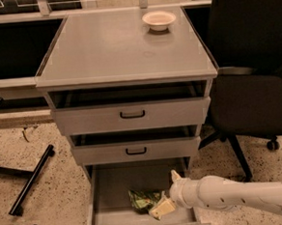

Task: Pick green jalapeno chip bag from bottom drawer and place on counter

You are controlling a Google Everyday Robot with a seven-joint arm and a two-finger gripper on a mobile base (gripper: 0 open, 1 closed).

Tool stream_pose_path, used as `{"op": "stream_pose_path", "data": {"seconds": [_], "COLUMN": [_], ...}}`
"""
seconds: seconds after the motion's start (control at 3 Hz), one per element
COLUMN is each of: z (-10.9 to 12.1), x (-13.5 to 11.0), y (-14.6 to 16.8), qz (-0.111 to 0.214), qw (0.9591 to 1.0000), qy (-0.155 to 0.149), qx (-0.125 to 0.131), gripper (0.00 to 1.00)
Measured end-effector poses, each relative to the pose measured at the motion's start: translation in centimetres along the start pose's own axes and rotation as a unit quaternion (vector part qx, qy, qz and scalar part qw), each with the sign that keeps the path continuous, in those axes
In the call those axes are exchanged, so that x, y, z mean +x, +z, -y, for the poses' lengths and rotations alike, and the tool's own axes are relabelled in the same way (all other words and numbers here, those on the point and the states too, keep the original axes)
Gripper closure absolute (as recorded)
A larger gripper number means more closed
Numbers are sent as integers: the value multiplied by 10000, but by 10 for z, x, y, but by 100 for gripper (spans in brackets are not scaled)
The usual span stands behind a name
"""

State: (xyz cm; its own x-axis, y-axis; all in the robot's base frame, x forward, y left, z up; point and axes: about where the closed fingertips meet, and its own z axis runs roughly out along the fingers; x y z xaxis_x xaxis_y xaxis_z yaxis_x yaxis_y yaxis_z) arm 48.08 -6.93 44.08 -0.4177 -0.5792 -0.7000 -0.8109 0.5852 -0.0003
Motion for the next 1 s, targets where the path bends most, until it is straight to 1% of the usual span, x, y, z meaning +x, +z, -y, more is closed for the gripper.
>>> {"op": "stream_pose_path", "data": {"seconds": [0.33, 0.67, 1.0], "z": [5, 23, 37], "x": [9, 26, 47], "y": [19, 56, 85], "qz": [7, -99, -150], "qw": [9999, 9996, 9989], "qy": [44, 129, 300], "qx": [-143, -212, -333], "gripper": [0, 0, 0]}}
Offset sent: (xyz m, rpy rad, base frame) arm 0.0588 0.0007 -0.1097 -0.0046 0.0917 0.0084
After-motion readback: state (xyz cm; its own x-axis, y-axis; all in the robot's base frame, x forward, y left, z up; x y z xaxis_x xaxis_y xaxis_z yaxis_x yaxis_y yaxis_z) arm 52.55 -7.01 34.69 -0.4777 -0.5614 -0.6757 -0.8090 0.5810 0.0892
